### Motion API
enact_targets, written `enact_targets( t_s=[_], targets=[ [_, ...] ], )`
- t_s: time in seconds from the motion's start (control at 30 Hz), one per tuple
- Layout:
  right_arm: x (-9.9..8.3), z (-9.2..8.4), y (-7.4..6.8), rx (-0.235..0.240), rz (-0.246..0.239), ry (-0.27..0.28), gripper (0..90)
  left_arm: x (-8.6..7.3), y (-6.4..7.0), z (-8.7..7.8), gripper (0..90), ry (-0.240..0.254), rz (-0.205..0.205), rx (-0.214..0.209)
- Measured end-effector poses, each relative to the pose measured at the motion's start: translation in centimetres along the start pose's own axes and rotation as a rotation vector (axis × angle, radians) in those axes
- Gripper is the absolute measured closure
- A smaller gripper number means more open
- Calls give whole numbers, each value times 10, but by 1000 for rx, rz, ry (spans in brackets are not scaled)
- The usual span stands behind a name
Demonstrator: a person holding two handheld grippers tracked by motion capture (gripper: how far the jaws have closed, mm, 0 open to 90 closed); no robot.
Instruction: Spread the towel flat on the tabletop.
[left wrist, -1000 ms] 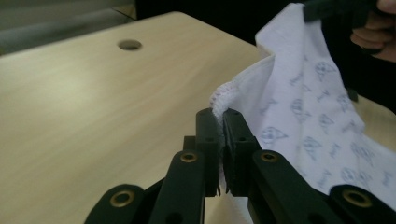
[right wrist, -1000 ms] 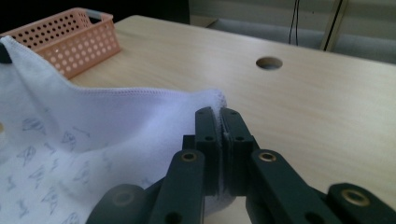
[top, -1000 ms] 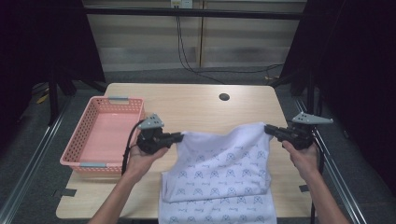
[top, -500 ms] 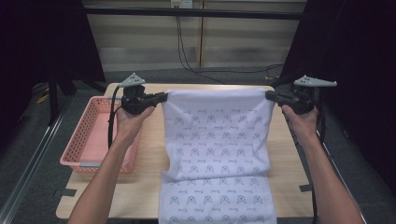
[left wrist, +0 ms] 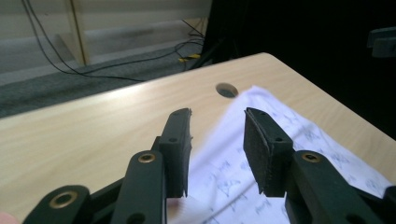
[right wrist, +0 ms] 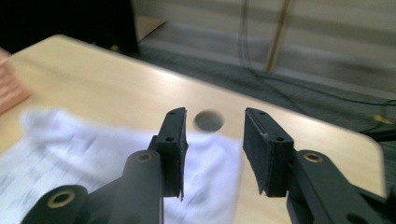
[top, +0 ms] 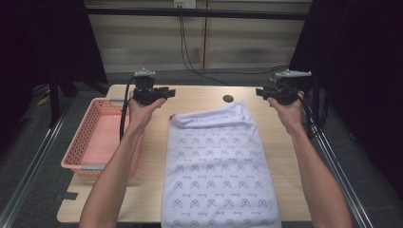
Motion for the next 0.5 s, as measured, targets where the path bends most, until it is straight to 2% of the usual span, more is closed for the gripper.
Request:
enact_targets(
  t_s=[0.07,0.1,0.13,0.17,0.2,0.3,0.37,0.4,0.47,0.5],
  targets=[
    [-16,-6,-6,29,-22,-25,549,-11,12,-2,634,-11,10,-22],
    [-26,-11,-11,65,-26,-34,536,-16,20,-4,636,-15,17,-39],
    [-36,-17,-16,97,-33,-46,519,-21,27,-7,643,-30,41,-42],
    [-46,-22,-20,112,-47,-57,515,-26,35,-11,646,-29,48,-47],
    [-57,-28,-24,132,-55,-73,509,-31,42,-14,646,-31,46,-67],
    [-92,-43,-35,179,-77,-125,491,-50,74,-26,656,-41,82,-131],
    [-120,-56,-40,207,-73,-160,487,-66,94,-35,663,-61,97,-154],
    [-129,-60,-41,222,-67,-175,484,-75,104,-38,665,-71,92,-189],
    [-154,-69,-43,238,-46,-206,483,-97,125,-44,666,-114,112,-237],
    [-166,-70,-43,241,-46,-232,485,-113,136,-45,673,-143,111,-246]
  ],
)
Point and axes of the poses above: each handheld gripper's, and its own axes: z roughly forward along the jaws, x roughly out of its top, y roughly to its right, the point moved 7 cm from there along z, roughly forward along the jaws, and after that the axes turned 14 degrees about z, right-handed, at the moved point
